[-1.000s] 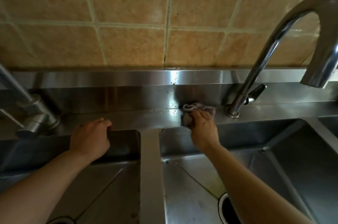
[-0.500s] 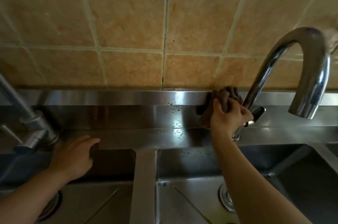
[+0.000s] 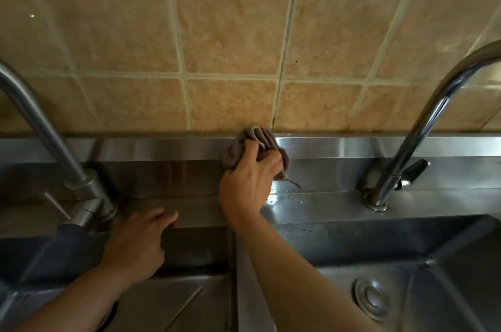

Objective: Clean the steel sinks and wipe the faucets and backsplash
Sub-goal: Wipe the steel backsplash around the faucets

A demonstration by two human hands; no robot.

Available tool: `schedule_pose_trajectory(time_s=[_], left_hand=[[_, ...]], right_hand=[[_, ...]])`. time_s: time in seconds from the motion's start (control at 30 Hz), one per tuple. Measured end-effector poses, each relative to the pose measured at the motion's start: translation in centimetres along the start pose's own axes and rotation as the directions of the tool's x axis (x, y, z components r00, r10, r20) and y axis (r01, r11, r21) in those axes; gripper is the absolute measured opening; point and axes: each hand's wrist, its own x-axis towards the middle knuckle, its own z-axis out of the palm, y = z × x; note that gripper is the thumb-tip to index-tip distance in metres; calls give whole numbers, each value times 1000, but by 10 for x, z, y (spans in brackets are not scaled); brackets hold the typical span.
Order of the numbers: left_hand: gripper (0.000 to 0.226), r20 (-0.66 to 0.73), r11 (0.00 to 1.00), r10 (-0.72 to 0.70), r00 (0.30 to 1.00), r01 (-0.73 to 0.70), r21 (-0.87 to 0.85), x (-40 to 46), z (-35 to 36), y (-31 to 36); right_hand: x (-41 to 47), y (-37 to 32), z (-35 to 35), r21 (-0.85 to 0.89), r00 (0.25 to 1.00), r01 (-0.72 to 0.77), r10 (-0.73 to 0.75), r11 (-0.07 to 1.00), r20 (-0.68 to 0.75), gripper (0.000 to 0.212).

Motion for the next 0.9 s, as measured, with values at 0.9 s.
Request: schedule_pose_trajectory(time_s=[0.9], left_hand=[[66, -57, 998, 67, 996, -67, 1, 12, 5, -6]], right_hand=[[52, 85, -66, -497, 954, 211, -288, 842, -83, 34]])
